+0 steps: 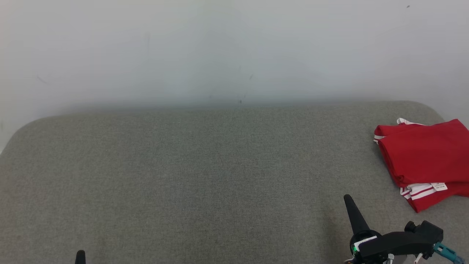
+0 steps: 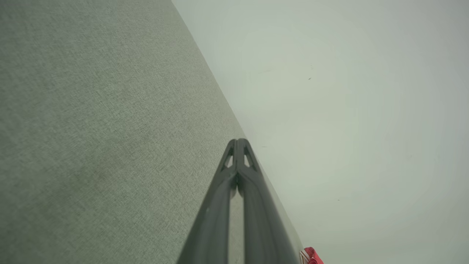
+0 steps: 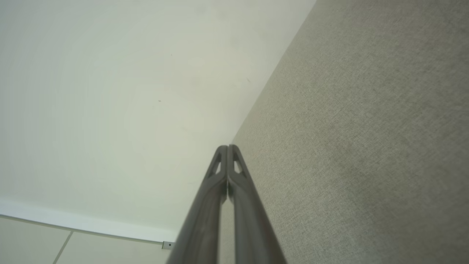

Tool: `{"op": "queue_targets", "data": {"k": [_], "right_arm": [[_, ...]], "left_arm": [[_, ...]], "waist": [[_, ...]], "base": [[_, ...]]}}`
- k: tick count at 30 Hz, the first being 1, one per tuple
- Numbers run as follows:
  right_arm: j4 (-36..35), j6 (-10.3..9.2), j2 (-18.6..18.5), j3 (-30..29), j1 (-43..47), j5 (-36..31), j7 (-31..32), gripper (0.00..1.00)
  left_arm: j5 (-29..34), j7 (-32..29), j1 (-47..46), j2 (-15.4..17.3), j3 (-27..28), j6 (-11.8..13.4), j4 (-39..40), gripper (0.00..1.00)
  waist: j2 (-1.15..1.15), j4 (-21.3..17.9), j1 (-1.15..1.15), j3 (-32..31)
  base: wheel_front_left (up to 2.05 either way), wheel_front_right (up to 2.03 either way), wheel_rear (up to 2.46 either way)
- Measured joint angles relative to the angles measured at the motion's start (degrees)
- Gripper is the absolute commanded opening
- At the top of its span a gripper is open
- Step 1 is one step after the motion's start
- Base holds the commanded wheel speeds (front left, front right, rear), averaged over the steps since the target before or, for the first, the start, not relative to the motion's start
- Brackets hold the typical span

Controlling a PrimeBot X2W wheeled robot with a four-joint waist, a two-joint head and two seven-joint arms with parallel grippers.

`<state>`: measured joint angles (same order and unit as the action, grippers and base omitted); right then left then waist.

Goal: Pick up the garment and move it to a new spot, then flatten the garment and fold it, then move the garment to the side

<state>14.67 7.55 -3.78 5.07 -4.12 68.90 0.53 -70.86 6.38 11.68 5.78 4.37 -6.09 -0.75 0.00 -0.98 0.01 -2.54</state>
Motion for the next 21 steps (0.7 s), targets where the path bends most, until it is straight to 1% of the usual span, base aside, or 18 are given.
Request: {"op": "queue_targets", "data": {"k": [21], "right_arm": [[2.7,0.00,0.3,-0.4,-3.9,10.7,3.1,0.00]], "left_arm": [[-11.5,-2.2,-1.1,0.2,2.3,-0.5,0.4,0.00]], "waist": [[0.00,0.4,0.00,1.0]], "base": [[0.00,0.00,0.00]]}}
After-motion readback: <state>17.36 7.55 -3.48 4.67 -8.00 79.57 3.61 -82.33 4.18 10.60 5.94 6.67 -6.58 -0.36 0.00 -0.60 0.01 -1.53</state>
